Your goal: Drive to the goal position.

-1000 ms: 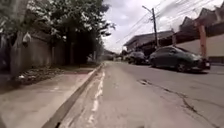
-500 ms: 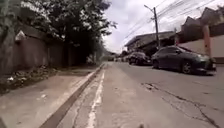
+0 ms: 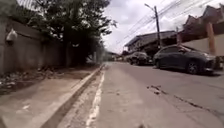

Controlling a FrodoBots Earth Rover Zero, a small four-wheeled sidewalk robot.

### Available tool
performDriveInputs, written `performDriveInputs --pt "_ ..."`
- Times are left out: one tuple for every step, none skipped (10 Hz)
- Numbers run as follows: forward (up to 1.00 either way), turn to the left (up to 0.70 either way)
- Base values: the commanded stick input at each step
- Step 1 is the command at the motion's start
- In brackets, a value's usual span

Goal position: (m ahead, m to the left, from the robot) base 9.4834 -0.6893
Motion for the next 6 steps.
performDriveInputs --pt "0.7 0.0" --pt "0.7 0.0" --pt "0.7 0.0" --pt "0.7 0.0" --pt "0.7 0.0" --pt "0.7 0.0"
